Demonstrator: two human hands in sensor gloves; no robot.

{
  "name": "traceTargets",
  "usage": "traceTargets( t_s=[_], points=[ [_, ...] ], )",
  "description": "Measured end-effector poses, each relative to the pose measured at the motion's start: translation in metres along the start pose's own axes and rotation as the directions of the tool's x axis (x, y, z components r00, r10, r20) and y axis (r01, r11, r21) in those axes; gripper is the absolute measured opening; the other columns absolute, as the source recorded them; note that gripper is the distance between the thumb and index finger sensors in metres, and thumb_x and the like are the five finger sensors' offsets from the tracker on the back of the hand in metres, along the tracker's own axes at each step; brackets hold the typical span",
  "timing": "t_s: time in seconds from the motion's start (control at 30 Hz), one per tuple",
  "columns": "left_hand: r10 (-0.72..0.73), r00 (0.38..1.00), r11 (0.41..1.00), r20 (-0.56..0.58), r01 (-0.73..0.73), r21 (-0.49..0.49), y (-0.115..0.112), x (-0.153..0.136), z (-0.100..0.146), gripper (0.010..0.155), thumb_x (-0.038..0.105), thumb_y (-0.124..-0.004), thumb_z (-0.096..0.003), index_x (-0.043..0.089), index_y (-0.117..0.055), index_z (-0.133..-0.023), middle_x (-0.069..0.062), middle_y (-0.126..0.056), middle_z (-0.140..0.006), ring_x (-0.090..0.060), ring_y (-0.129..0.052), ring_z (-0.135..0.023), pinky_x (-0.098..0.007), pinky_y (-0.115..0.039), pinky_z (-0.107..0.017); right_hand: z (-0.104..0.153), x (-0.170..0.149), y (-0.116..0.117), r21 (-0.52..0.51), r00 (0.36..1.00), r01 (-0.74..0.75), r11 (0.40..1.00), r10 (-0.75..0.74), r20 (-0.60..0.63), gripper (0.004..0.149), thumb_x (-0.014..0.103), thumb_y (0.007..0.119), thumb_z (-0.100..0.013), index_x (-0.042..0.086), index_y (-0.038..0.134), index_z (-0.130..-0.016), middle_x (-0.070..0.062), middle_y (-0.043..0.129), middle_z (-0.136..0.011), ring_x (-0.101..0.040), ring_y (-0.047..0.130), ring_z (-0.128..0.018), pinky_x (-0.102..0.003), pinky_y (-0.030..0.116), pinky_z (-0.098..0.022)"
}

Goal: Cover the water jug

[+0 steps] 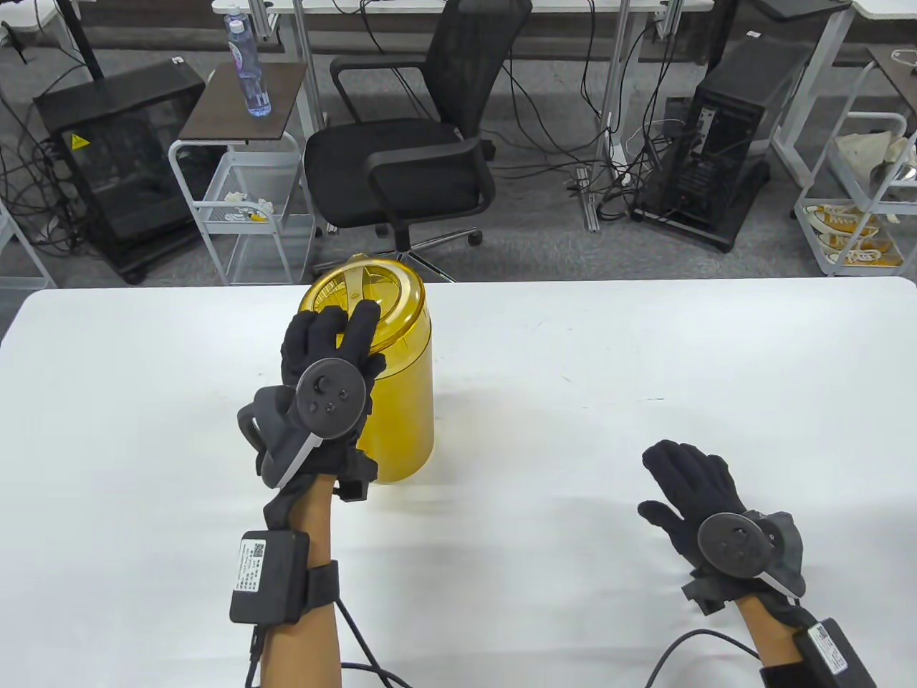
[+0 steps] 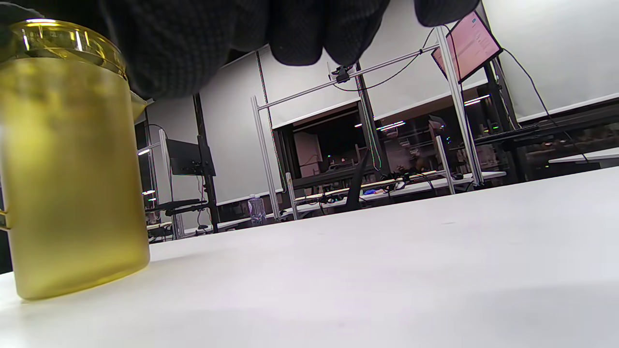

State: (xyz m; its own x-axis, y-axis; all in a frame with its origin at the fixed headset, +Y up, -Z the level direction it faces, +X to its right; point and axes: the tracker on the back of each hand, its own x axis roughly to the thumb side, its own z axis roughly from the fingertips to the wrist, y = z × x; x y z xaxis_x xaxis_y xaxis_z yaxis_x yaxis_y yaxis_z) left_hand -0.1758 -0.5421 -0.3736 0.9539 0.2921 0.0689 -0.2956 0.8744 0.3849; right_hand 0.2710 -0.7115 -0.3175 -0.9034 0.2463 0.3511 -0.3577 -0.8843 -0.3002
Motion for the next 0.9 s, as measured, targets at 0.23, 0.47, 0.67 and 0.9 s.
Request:
traceTargets(
  t_s=[0.23, 0.47, 0.67, 0.9],
  points=[
    [-0.05, 0.999, 0.998, 0.005, 0.051, -0.038, -0.009, 0.001, -0.001, 0.065, 0.038, -0.072, -0.0507, 0.047, -0.052, -0.112, 0.0, -0.05, -0.126, -0.029, -0.036, -0.117, -0.058, -0.049, -0.087, 0.0, 0.0, 0.0, 0.006, 1.0, 0.0, 1.0, 0.0, 0.003, 0.071, 0.044, 0.083, -0.047, 0.032, 0.053, -0.11, -0.003, 0.058, -0.118, -0.032, 0.06, -0.107, -0.062, 0.051, -0.076],
    [-0.101, 0.995, 0.984, 0.026, 0.103, -0.146, -0.019, -0.004, 0.003, 0.063, 0.05, -0.069, -0.0517, 0.047, -0.053, -0.113, 0.001, -0.045, -0.129, -0.03, -0.034, -0.12, -0.062, -0.042, -0.087, 0.0, 0.0, 0.0, 0.003, 1.0, 0.003, 1.0, -0.003, 0.005, 0.071, 0.044, 0.083, -0.047, 0.033, 0.053, -0.11, -0.003, 0.058, -0.118, -0.032, 0.06, -0.107, -0.062, 0.051, -0.076],
    [-0.145, 0.989, 0.972, 0.024, 0.147, -0.185, -0.015, 0.0, 0.004, 0.071, 0.057, -0.068, -0.0489, 0.046, -0.046, -0.115, 0.003, -0.037, -0.132, -0.03, -0.03, -0.121, -0.064, -0.038, -0.087, 0.0, 0.0, 0.001, 0.006, 1.0, 0.001, 1.0, -0.001, 0.008, 0.071, 0.044, 0.083, -0.047, 0.033, 0.053, -0.11, -0.003, 0.058, -0.118, -0.032, 0.06, -0.107, -0.062, 0.051, -0.076],
    [-0.107, 0.984, 0.993, 0.144, 0.112, -0.028, -0.008, 0.019, 0.021, 0.07, 0.055, -0.067, -0.0516, 0.04, -0.048, -0.117, 0.0, -0.037, -0.131, -0.029, -0.029, -0.121, -0.06, -0.034, -0.088, 0.0, 0.0, 0.001, 0.01, 1.0, 0.004, 1.0, -0.004, 0.005, 0.071, 0.044, 0.083, -0.047, 0.033, 0.053, -0.11, -0.003, 0.058, -0.118, -0.032, 0.06, -0.107, -0.062, 0.051, -0.076]
  ],
)
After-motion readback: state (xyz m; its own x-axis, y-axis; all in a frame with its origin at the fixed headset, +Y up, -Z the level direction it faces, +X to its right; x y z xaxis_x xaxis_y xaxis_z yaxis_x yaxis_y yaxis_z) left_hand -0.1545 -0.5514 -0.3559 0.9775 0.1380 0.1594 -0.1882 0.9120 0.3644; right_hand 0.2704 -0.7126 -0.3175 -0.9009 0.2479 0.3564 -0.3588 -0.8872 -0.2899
